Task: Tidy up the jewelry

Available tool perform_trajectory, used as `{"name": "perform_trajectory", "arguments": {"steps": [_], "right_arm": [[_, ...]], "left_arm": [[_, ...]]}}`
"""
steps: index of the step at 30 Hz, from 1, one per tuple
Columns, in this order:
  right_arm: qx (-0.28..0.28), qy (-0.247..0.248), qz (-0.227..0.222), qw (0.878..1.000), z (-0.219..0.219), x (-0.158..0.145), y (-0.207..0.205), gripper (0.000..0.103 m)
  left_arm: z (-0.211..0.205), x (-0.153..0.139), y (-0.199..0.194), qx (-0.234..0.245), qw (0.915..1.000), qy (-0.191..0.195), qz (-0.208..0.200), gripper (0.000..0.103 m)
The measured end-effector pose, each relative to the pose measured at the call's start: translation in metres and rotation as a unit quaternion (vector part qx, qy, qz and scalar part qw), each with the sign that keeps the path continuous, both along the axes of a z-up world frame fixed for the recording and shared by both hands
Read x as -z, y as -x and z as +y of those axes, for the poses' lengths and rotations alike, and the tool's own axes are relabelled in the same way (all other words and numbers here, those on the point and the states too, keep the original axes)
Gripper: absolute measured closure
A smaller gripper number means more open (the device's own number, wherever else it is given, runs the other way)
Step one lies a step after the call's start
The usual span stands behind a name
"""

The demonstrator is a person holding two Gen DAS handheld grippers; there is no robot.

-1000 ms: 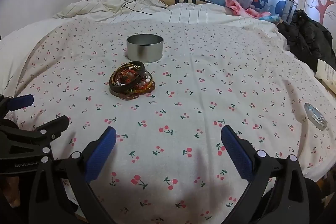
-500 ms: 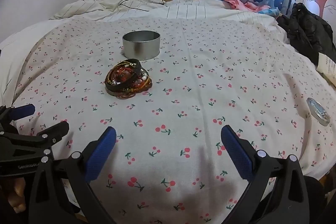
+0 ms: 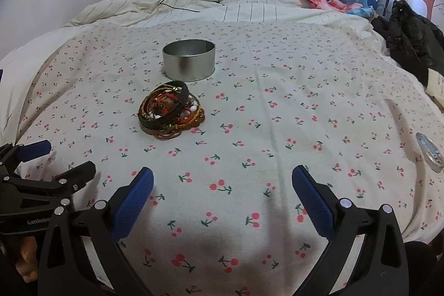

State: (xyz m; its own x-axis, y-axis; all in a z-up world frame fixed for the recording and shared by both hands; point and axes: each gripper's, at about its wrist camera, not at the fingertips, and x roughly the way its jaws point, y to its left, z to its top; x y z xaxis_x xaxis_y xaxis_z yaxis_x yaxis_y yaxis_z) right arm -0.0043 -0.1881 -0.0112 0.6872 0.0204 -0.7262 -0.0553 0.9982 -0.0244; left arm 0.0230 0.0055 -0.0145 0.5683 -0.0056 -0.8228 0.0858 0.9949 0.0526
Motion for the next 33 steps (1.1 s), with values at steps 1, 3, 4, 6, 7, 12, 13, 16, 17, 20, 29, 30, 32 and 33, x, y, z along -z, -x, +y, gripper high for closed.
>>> {"name": "perform_trajectory", "arguments": {"steps": [1, 3, 4, 6, 7, 12, 13, 16, 17, 20, 29, 30, 32, 33], "right_arm": [[0.0, 0.001, 0.001, 1.0, 0.0, 0.0, -0.001, 0.007], [0.001, 0.004, 0.002, 1.0, 0.001, 0.0, -0.001, 0.007], [0.002, 0.005, 0.002, 1.0, 0.001, 0.0, -0.002, 0.007], [0.002, 0.007, 0.003, 1.0, 0.002, 0.0, -0.003, 0.007], [0.003, 0.008, 0.003, 1.0, 0.002, 0.0, -0.003, 0.007], [0.006, 0.008, 0.006, 1.0, 0.001, 0.0, -0.005, 0.007], [0.005, 0.007, 0.006, 1.0, 0.001, 0.001, -0.006, 0.007], [0.005, 0.006, 0.005, 1.0, 0.0, 0.0, -0.006, 0.007], [0.004, 0.006, 0.006, 1.0, 0.0, 0.0, -0.006, 0.007], [0.004, 0.003, 0.003, 1.0, 0.0, -0.001, -0.008, 0.007], [-0.003, -0.013, -0.006, 1.0, -0.002, -0.002, -0.013, 0.007], [-0.004, -0.013, -0.008, 1.0, -0.002, -0.002, -0.013, 0.007], [-0.007, -0.015, -0.008, 1.0, -0.001, -0.002, -0.015, 0.007], [-0.007, -0.015, -0.008, 1.0, -0.001, -0.002, -0.016, 0.007]], "left_arm": [[-0.001, 0.001, 0.0, 0.001, 1.0, 0.0, 0.002, 0.007], [-0.003, 0.002, -0.001, 0.004, 1.0, 0.001, 0.004, 0.007], [-0.004, 0.003, -0.002, 0.006, 1.0, 0.0, 0.005, 0.007], [-0.005, 0.004, -0.002, 0.009, 0.9999, 0.0, 0.006, 0.007], [-0.006, 0.004, -0.002, 0.01, 0.9999, 0.0, 0.007, 0.007], [-0.006, 0.004, -0.004, 0.01, 0.9999, 0.003, 0.008, 0.007], [-0.006, 0.004, -0.004, 0.01, 0.9999, 0.003, 0.007, 0.007], [-0.006, 0.004, -0.005, 0.009, 0.9999, 0.004, 0.007, 0.007], [-0.006, 0.004, -0.005, 0.01, 0.9999, 0.003, 0.008, 0.007], [-0.006, 0.004, -0.006, 0.012, 0.9999, 0.002, 0.009, 0.007], [-0.009, 0.004, -0.013, 0.016, 0.9998, -0.001, 0.007, 0.007], [-0.009, 0.004, -0.014, 0.016, 0.9998, -0.002, 0.007, 0.007], [-0.009, 0.005, -0.016, 0.016, 0.9998, -0.003, 0.007, 0.007], [-0.009, 0.005, -0.017, 0.015, 0.9999, -0.003, 0.008, 0.007]]}}
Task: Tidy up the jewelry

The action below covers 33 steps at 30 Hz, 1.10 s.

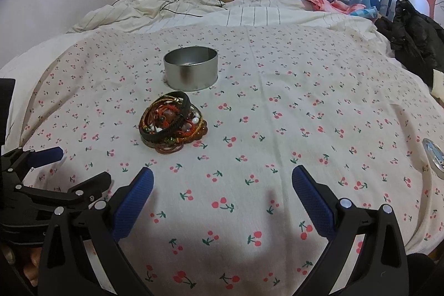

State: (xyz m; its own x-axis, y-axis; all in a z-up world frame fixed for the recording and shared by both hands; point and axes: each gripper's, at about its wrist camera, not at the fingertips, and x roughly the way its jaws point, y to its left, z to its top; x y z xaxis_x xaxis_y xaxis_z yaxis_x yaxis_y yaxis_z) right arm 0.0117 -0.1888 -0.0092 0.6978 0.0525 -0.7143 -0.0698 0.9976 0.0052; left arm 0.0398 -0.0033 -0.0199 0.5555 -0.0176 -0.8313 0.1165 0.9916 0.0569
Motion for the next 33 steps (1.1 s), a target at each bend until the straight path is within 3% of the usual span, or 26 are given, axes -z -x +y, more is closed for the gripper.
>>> {"name": "perform_trajectory", "arguments": {"steps": [33], "right_arm": [[-0.015, -0.009, 0.011, 1.0, -0.005, 0.008, -0.033, 0.007]], "left_arm": [[0.003, 0.015, -0.034, 0.002, 0.9999, 0.007, 0.01, 0.007]]}}
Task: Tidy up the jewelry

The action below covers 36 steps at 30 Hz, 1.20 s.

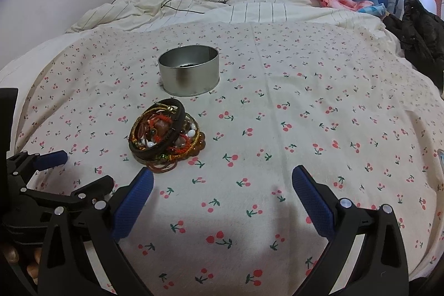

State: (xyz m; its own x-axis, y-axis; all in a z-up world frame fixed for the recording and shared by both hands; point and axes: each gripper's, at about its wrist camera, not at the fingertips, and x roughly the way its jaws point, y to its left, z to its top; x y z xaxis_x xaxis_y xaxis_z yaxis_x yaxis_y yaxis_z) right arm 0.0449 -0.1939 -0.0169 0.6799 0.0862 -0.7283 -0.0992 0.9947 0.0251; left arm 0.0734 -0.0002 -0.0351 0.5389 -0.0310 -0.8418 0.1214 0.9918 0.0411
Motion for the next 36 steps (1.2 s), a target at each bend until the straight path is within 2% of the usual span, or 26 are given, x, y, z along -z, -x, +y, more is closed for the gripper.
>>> {"name": "perform_trajectory", "arguments": {"steps": [5, 15, 17, 18, 19, 21, 24, 27, 29, 31, 36], "right_arm": [[-0.053, -0.001, 0.004, 0.999, -0.003, -0.009, -0.013, 0.007], [-0.121, -0.069, 0.031, 0.99, -0.011, -0.015, -0.065, 0.008], [-0.137, -0.076, 0.037, 0.987, -0.005, -0.012, -0.072, 0.021], [-0.14, -0.074, 0.043, 0.986, -0.003, -0.01, -0.076, 0.039], [-0.146, -0.073, 0.051, 0.985, 0.001, -0.007, -0.081, 0.048], [-0.159, -0.074, 0.059, 0.983, 0.007, -0.003, -0.085, 0.058], [-0.17, -0.076, 0.065, 0.98, 0.013, 0.001, -0.089, 0.063], [-0.178, -0.092, 0.076, 0.977, 0.016, 0.007, -0.093, 0.073], [-0.178, -0.101, 0.086, 0.975, 0.017, 0.011, -0.097, 0.075], [-0.178, -0.102, 0.09, 0.975, 0.019, 0.015, -0.1, 0.083], [-0.178, -0.128, 0.079, 0.972, 0.014, 0.01, -0.1, 0.089]], "left_arm": [[0.009, -0.005, -0.018, 0.012, 0.9999, 0.01, -0.002, 0.007], [0.021, -0.019, -0.052, 0.016, 0.9997, 0.016, -0.013, 0.007], [0.022, -0.017, -0.055, 0.016, 0.9995, 0.025, -0.01, 0.007], [0.023, -0.016, -0.055, 0.014, 0.9995, 0.026, -0.008, 0.007], [0.024, -0.013, -0.056, 0.012, 0.9996, 0.026, -0.006, 0.007], [0.028, -0.008, -0.058, 0.006, 0.9996, 0.028, 0.0, 0.007], [0.03, -0.007, -0.058, 0.002, 0.9994, 0.034, 0.0, 0.007], [0.03, -0.008, -0.057, 0.003, 0.9993, 0.036, -0.003, 0.007], [0.029, -0.008, -0.056, 0.004, 0.9993, 0.037, -0.003, 0.007], [0.03, -0.007, -0.056, 0.005, 0.9993, 0.038, -0.003, 0.007], [0.032, -0.008, -0.056, 0.001, 0.9989, 0.046, -0.005, 0.007]]}}
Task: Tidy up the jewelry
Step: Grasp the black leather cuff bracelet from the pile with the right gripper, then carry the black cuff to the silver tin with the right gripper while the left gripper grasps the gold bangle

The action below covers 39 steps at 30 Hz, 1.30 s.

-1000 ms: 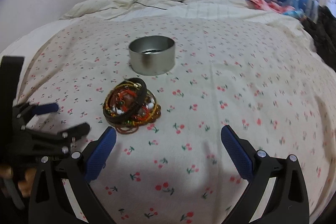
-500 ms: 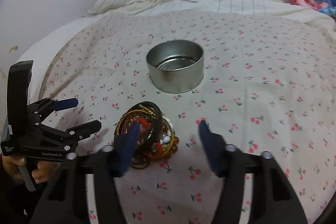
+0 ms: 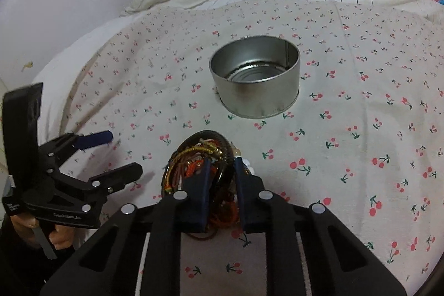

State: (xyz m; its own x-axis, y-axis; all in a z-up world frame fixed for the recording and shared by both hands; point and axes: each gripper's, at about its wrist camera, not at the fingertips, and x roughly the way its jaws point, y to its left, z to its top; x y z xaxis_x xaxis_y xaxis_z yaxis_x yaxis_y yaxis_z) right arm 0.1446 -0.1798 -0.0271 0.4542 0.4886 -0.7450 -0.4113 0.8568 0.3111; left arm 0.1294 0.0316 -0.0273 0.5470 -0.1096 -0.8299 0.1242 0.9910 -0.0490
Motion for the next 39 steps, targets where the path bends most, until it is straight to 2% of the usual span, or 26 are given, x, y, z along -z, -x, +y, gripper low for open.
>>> {"name": "perform_trajectory", "arguments": {"steps": [4, 11, 15, 19, 22, 24, 25, 27, 30, 32, 34, 36, 38, 39], "right_arm": [[0.011, -0.034, 0.0, 0.999, -0.014, -0.007, 0.0, 0.09], [0.052, -0.111, 0.003, 0.992, -0.055, -0.022, -0.006, 0.09], [0.064, -0.176, 0.018, 0.982, -0.077, -0.024, -0.01, 0.09], [0.039, -0.235, 0.036, 0.971, -0.082, -0.023, -0.013, 0.09], [0.048, -0.208, 0.022, 0.977, -0.08, -0.027, -0.012, 0.09], [0.078, -0.182, 0.015, 0.98, -0.086, -0.028, -0.013, 0.09], [0.11, -0.148, 0.007, 0.983, -0.093, -0.027, -0.014, 0.09], [0.154, -0.117, 0.006, 0.981, -0.106, -0.023, -0.017, 0.09], [0.192, -0.083, 0.01, 0.978, -0.119, -0.014, -0.022, 0.09], [0.203, -0.079, 0.025, 0.976, -0.124, -0.004, -0.027, 0.09], [0.211, -0.077, 0.04, 0.974, -0.126, 0.005, -0.031, 0.09], [0.215, -0.076, 0.052, 0.972, -0.128, 0.015, -0.035, 0.089], [0.221, -0.078, 0.065, 0.97, -0.13, 0.023, -0.037, 0.089], [0.223, -0.08, 0.07, 0.969, -0.132, 0.026, -0.037, 0.089]], "left_arm": [[0.001, -0.001, 0.001, 0.004, 0.9999, 0.015, -0.002, 0.007], [-0.019, -0.006, 0.007, 0.062, 0.9972, 0.041, -0.015, 0.007], [-0.033, -0.009, 0.014, 0.09, 0.9949, 0.031, -0.033, 0.007], [-0.034, -0.014, 0.018, 0.096, 0.9936, 0.039, -0.046, 0.007], [-0.033, -0.013, 0.015, 0.093, 0.9939, 0.043, -0.039, 0.007], [-0.037, -0.013, 0.013, 0.103, 0.9929, 0.051, -0.032, 0.007], [-0.041, -0.015, 0.011, 0.113, 0.9913, 0.059, -0.032, 0.007], [-0.051, -0.018, 0.007, 0.13, 0.9892, 0.055, -0.04, 0.007], [-0.066, -0.019, -0.004, 0.163, 0.9846, 0.039, -0.05, 0.007], [-0.07, -0.019, -0.013, 0.188, 0.9792, 0.06, -0.048, 0.008], [-0.074, -0.018, -0.021, 0.204, 0.976, 0.064, -0.04, 0.02], [-0.083, -0.014, -0.03, 0.23, 0.9723, 0.033, -0.03, 0.047], [-0.09, -0.009, -0.036, 0.256, 0.9662, 0.026, -0.016, 0.062], [-0.094, -0.006, -0.038, 0.266, 0.9638, 0.023, -0.011, 0.062]]}}
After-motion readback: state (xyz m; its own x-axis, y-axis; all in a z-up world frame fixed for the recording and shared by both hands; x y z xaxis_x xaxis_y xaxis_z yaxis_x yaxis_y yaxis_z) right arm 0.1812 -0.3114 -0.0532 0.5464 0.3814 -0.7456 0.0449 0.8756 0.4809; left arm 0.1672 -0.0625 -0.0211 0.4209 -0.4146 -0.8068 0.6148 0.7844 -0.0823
